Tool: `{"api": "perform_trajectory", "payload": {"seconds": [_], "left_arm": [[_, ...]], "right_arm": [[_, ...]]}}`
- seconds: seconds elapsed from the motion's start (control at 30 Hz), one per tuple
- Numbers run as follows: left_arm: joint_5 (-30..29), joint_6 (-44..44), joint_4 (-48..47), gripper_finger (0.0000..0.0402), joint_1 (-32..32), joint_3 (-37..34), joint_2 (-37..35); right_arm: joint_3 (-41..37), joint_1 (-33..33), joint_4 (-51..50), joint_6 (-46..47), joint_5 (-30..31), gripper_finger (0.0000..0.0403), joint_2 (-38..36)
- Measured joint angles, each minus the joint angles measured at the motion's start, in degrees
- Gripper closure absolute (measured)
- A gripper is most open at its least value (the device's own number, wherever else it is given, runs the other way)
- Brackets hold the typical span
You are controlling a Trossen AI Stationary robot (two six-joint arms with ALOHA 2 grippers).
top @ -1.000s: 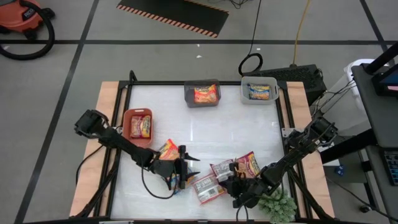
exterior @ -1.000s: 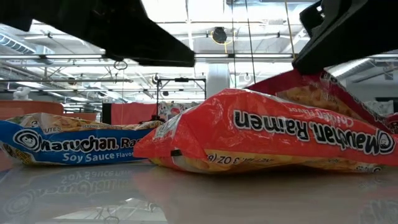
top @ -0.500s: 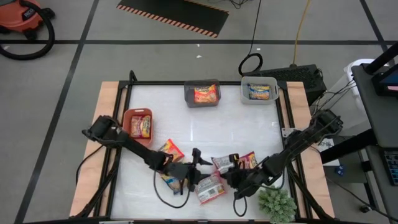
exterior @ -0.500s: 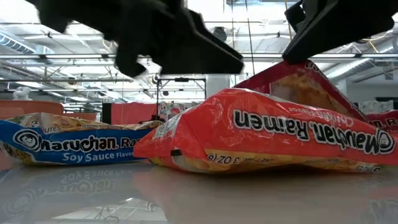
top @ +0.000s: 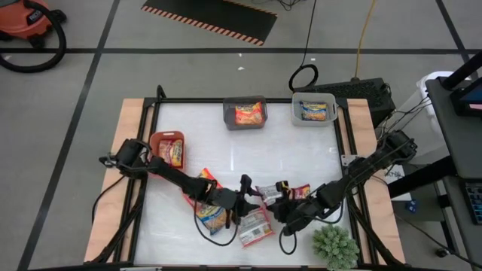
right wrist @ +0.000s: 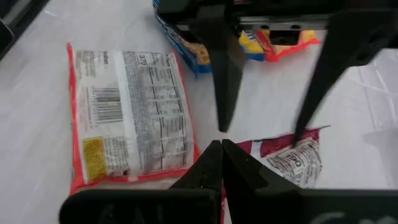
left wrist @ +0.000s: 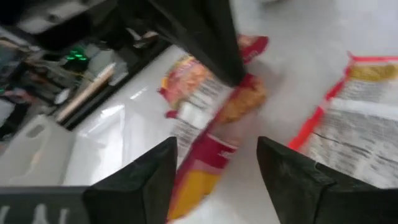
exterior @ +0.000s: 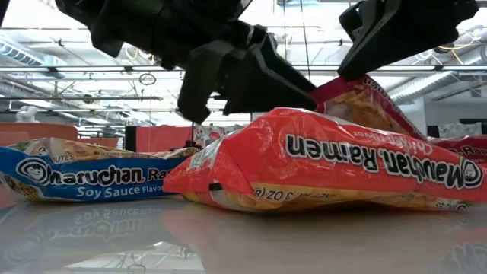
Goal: Sort Maruchan noodles
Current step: Put the left red noodle pack into the orange bin
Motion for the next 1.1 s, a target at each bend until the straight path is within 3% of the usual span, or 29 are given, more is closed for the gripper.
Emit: {"api": "perform_trajectory", "payload": {"seconds": [0.4, 0.63, 0.9, 1.0, 1.1], "left_arm": [[1.9, 1.2, -1.4, 0.0302, 3.1, 0.0, 0.0], [1.7, 3.1, -1.4, 0.0305, 3.7, 0.0, 0.0], [1.8, 5.3, -1.4, 0.0251, 4.3, 0.0, 0.0], [2.4, 6.4, -1.4, 0.0273, 4.6, 0.0, 0.0], [4.4, 6.8, -1.5, 0.0322, 5.0, 0.0, 0.0]], "right_arm": [[0.0, -1.5, -0.6, -1.0, -0.1, 0.0403, 0.0], [0.0, -2.8, -0.6, -1.5, -3.0, 0.0403, 0.0], [0.0, -3.5, -0.6, -2.1, -3.8, 0.0403, 0.0], [0.0, -3.9, -0.5, -2.6, -4.6, 0.0403, 0.0], [0.0, -4.3, -0.5, -3.1, -4.6, 0.0403, 0.0]]}}
